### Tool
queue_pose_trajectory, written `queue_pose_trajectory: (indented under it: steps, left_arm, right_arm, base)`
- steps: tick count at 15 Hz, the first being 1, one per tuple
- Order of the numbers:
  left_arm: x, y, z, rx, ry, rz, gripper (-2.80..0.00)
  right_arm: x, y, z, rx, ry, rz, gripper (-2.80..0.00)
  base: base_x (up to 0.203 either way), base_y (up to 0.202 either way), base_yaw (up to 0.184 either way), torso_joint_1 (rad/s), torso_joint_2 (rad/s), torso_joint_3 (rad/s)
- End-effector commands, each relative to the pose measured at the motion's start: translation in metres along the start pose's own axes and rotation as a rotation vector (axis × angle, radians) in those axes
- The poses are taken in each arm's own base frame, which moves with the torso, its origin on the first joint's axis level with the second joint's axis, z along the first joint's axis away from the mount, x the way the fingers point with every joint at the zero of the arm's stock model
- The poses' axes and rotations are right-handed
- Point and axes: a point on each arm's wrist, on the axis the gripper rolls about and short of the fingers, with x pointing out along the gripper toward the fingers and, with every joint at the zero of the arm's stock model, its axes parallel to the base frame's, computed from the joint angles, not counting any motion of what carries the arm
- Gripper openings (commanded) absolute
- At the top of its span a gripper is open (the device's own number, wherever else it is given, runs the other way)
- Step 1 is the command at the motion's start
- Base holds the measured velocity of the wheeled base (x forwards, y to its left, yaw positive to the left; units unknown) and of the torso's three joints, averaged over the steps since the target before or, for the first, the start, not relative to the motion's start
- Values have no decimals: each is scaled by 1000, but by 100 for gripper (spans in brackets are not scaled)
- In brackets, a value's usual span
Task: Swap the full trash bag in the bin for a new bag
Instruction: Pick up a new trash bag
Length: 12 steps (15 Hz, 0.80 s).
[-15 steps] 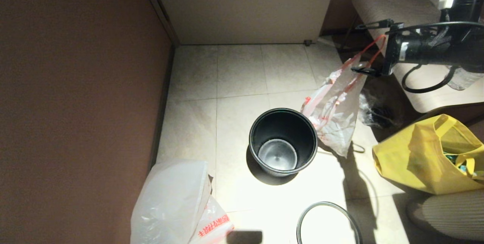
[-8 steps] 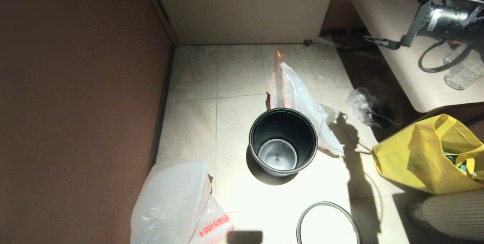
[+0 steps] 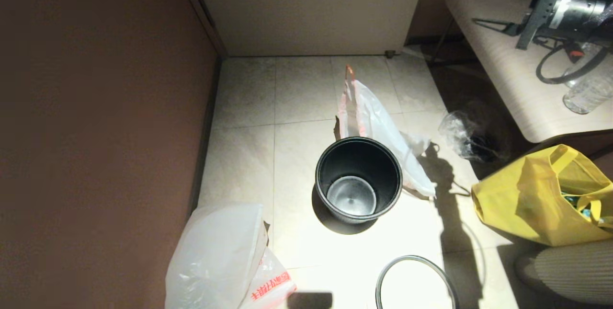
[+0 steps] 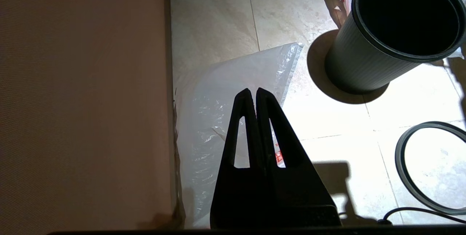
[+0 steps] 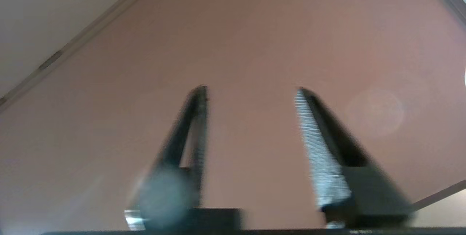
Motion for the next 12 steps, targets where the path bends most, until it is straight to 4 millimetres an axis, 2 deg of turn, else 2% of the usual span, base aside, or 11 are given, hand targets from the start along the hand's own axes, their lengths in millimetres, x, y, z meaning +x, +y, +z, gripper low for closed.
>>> queue_pose_trajectory:
  steps: [1, 4, 7, 9, 12]
  left_arm:
    - [0, 0, 0, 0, 2, 1, -280]
    - [0, 0, 0, 0, 1, 0, -280]
    - [0, 0, 0, 0, 2, 0, -280]
    - [0, 0, 0, 0, 0, 1, -280]
    - [0, 0, 0, 0, 0, 1, -280]
  right_arm:
    - [5, -2, -3, -6, 20, -6, -280]
    - [18, -18, -7, -145, 16, -69, -280]
    - [36, -43, -21, -373, -96, -231, -280]
    - [42, -47, -35, -497, -205, -335, -280]
    - [48, -48, -59, -674, -278, -482, -280]
  base:
    - [0, 0, 0, 0, 0, 0]
    - [0, 0, 0, 0, 0, 0]
    - [0, 0, 0, 0, 0, 0]
    - [0, 0, 0, 0, 0, 0]
    - [0, 0, 0, 0, 0, 0]
